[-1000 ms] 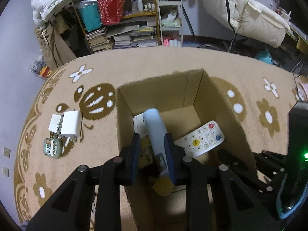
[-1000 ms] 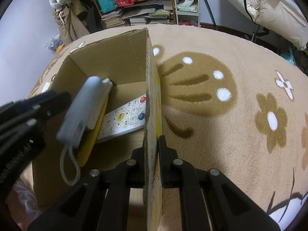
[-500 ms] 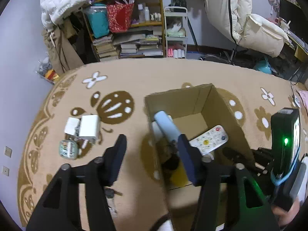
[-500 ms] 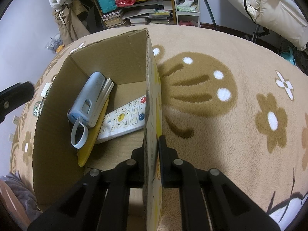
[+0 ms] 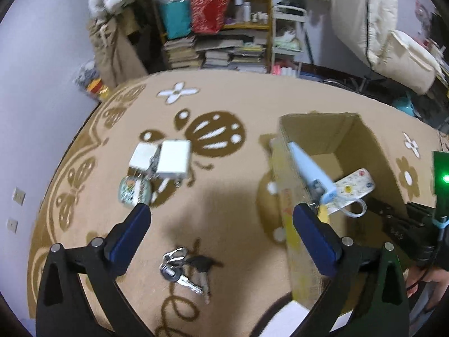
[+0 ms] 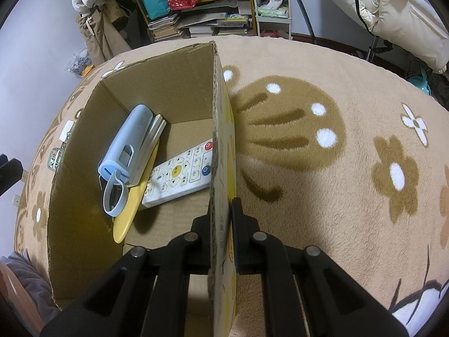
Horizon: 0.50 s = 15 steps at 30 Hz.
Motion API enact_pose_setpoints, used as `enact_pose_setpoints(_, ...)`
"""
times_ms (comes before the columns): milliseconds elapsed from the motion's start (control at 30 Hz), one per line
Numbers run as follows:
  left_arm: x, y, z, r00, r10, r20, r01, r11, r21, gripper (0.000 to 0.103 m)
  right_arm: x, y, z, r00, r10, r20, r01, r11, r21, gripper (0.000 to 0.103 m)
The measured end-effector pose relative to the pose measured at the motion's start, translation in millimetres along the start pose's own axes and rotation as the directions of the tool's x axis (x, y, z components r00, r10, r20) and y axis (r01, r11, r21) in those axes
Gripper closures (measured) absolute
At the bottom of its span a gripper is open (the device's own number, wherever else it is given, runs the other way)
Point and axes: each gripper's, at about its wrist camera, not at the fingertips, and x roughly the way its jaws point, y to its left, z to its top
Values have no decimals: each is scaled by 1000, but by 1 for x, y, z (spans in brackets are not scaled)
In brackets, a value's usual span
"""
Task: Organize rigid objects
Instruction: 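Open the left tool and withdraw it from the box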
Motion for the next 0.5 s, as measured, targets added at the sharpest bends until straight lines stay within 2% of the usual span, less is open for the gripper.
enact_pose_setpoints(200, 16, 25, -18, 998, 42, -49, -43, 999, -25, 3, 0, 0, 0, 1000, 0, 0, 0, 1000, 0, 93)
enact_pose_setpoints(500, 41, 41, -37, 990, 42, -131, -52, 996, -74, 3, 0, 0, 0, 1000, 0, 0, 0, 1000, 0, 93)
